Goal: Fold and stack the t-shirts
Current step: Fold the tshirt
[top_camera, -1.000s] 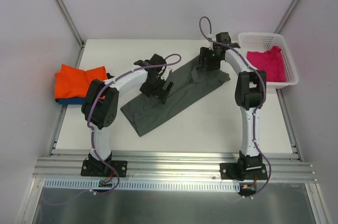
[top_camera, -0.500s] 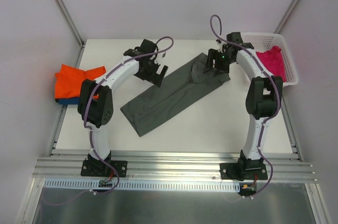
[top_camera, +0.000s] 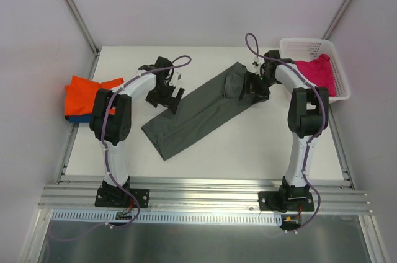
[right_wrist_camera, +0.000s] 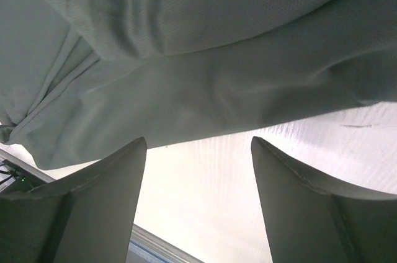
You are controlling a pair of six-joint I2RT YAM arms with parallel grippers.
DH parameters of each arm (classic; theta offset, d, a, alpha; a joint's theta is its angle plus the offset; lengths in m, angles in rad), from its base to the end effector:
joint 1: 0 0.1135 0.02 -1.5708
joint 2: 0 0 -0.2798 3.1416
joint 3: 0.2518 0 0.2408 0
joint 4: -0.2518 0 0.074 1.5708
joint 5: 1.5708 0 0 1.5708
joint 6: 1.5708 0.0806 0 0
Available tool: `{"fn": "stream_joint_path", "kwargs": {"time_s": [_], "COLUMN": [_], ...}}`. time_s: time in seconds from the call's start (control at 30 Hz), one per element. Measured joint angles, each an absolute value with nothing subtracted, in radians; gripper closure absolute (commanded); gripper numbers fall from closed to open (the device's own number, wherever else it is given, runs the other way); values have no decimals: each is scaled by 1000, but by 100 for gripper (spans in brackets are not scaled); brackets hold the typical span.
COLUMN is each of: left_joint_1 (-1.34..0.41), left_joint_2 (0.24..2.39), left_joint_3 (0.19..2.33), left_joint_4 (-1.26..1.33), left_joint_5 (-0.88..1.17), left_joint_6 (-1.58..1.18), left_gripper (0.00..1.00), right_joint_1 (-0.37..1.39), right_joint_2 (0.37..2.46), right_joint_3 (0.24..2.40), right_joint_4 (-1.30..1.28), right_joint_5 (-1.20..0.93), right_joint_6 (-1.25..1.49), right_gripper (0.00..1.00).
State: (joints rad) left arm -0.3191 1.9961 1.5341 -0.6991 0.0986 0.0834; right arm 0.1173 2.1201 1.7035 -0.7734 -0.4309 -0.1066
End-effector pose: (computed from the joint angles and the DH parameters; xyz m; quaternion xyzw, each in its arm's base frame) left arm 0.4081 -0.1432 0.1767 0.2053 0.9562 -0.0718 0.1961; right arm 0.4513 0.0871 0.1759 -0.1474 0.9487 0.2109 0.1838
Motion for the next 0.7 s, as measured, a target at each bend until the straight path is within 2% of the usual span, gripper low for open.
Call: {"fn": "stream_joint_path", "kwargs": {"time_s": [0.7], "left_joint_1": [-294], "left_joint_2": [1985], "left_joint_3": [1413], "left_joint_4": [-724], "left_joint_5": [131], "left_joint_6": [80], "left_gripper": [1], "right_joint_1": [118], "right_joint_2": [2264], "right_joint_3": [1837], "right_joint_4": [-777], "right_joint_5": [-430], "right_joint_6": [-93], "right_gripper": [27]}}
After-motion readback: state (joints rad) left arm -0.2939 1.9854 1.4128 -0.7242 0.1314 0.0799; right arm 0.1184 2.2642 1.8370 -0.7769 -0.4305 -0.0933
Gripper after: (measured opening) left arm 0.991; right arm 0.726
